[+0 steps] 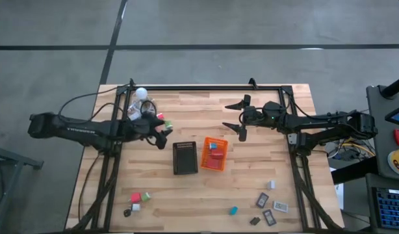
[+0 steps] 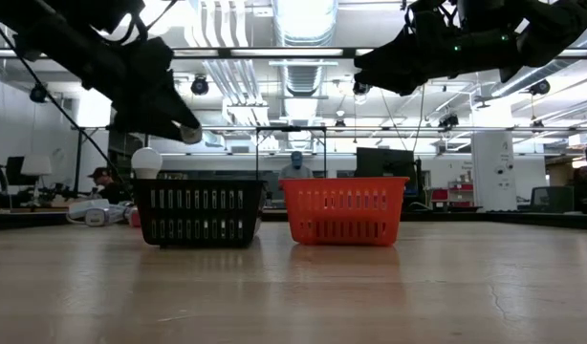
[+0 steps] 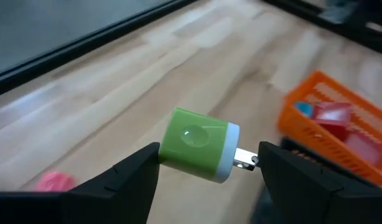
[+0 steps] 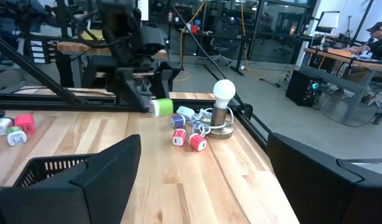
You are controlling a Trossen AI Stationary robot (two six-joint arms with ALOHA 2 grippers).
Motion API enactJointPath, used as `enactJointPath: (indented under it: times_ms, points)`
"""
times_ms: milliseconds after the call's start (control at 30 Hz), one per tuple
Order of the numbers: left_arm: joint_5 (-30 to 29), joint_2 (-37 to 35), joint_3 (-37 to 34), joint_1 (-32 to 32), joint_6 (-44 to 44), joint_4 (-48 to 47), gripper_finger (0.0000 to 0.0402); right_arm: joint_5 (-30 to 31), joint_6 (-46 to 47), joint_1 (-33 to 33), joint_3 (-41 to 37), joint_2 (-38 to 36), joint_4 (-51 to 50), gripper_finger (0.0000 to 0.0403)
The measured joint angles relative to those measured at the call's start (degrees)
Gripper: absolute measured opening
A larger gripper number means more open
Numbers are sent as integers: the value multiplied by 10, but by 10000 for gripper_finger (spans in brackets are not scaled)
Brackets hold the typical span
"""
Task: Pick & Place Office items
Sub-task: Put the top green charger adapter into the orange bin
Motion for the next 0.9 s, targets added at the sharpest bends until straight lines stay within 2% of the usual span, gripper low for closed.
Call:
enactJointPath:
  times_ms: [233,400,600,733,900]
  points:
    - [86,70,0,-2,82,107,268,0,0,0,0,0,0,348]
    - [142,150,0,-2,151,227,268,0,0,0,0,-1,0,348]
    - [163,254,0,-8,200,395,268,0,0,-1,0,-1,-1,341]
    - [196,311,31,-8,217,416,268,0,0,-1,0,-1,-2,343]
    - [240,374,93,-8,246,387,268,0,0,0,0,-1,-3,349]
